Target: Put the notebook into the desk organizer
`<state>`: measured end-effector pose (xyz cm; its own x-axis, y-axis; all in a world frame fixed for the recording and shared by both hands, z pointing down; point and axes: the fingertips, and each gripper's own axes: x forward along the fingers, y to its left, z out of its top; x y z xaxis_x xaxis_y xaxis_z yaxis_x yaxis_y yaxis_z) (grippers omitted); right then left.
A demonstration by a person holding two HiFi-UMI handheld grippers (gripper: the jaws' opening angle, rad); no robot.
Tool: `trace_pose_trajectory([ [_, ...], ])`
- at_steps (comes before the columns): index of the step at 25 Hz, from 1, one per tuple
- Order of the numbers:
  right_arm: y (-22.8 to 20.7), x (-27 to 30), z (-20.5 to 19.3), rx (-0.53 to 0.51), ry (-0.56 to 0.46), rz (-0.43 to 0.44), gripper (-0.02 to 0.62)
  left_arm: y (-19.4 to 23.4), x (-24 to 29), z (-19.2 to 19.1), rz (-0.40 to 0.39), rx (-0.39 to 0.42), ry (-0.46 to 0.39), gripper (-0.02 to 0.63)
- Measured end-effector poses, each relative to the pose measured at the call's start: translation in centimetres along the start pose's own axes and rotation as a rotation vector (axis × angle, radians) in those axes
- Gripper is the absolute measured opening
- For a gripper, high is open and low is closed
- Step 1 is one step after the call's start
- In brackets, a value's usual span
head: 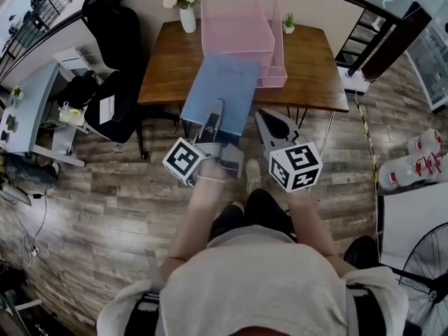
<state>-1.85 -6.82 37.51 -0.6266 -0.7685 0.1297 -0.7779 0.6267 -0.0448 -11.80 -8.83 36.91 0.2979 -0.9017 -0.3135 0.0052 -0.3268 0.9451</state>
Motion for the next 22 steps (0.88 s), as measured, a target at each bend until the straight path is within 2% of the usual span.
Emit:
trace_pose_trajectory([
  [4, -0.8, 1.3, 0.2, -0.001, 0.003, 0.005, 0.002, 0.3, 0.9, 0.4, 0.005, -0.013, 0.001, 0.064],
  [10, -2.8, 3.7, 1.0, 0.0, -0.014, 0.009, 0.002, 0.9, 3.0, 1.9, 0.007, 0.01, -0.006, 0.064],
  [22, -10.1, 10.4, 4.2, -0.002, -0.085, 0.037, 0.002, 2.7, 11.6, 3.3, 0.017, 0.037, -0.041, 0.064],
])
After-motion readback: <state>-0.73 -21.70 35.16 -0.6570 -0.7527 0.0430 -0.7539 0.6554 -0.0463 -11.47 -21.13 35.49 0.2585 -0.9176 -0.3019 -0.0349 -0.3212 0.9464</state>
